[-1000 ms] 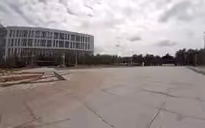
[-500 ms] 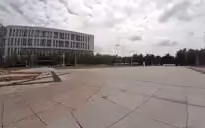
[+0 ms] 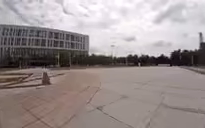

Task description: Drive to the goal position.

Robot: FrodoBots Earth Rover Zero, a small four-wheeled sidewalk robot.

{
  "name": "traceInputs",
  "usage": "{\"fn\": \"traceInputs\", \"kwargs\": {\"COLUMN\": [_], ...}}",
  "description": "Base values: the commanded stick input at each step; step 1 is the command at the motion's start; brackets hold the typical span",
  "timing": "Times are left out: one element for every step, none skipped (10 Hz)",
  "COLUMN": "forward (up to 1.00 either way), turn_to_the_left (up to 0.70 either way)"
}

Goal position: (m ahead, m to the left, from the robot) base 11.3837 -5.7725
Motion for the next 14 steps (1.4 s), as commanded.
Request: {"fn": "traceInputs", "kwargs": {"forward": [1.00, 1.00, 1.00, 1.00, 1.00, 1.00, 1.00, 1.00, 1.00, 1.00, 1.00, 1.00, 1.00, 1.00], "turn_to_the_left": [0.00, 0.00, 0.00, 0.00, 0.00, 0.00, -0.09, -0.37, -0.39, -0.39, -0.11, 0.00, 0.00, 0.00]}}
